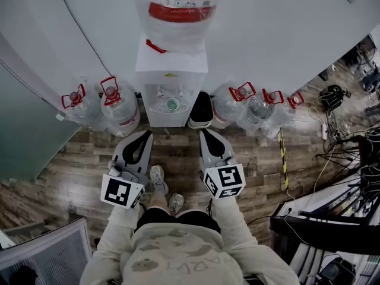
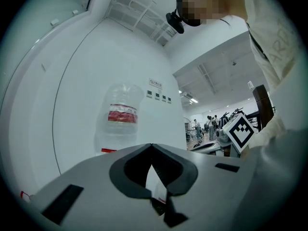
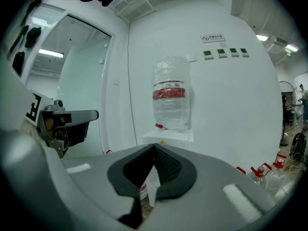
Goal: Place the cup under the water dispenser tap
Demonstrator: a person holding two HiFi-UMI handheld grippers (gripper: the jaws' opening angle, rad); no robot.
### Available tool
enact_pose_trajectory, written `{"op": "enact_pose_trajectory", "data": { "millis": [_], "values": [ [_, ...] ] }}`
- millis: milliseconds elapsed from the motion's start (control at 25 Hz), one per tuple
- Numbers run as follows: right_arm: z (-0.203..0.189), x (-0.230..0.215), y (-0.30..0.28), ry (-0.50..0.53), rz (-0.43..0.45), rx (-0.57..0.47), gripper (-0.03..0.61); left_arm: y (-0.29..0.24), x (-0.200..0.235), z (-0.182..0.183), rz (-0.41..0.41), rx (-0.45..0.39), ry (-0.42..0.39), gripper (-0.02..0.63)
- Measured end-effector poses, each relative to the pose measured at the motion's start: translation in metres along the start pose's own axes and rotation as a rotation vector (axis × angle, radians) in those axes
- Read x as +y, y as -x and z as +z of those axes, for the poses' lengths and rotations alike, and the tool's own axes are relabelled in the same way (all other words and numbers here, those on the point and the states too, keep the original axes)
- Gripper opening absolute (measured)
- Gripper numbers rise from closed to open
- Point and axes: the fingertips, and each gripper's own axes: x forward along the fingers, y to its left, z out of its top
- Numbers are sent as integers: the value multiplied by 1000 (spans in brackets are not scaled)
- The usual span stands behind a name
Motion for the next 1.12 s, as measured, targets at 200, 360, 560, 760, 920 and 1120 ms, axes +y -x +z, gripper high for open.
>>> {"op": "enact_pose_trajectory", "data": {
  "millis": [200,360,560,760,920,1120],
  "values": [
    [19,8,17,27,4,-22,9,11,-6,14,9,-7,10,5],
    [34,16,27,59,13,-36,9,16,-7,27,17,-17,3,6],
    [52,21,40,93,14,-70,9,20,-11,41,28,-21,-8,6],
    [66,28,52,116,12,-100,9,24,-15,54,31,-40,-16,6],
    [75,32,62,120,14,-121,9,29,-20,63,34,-52,-22,5],
    [87,32,75,124,6,-152,9,34,-26,72,37,-69,-24,6]
  ]
}}
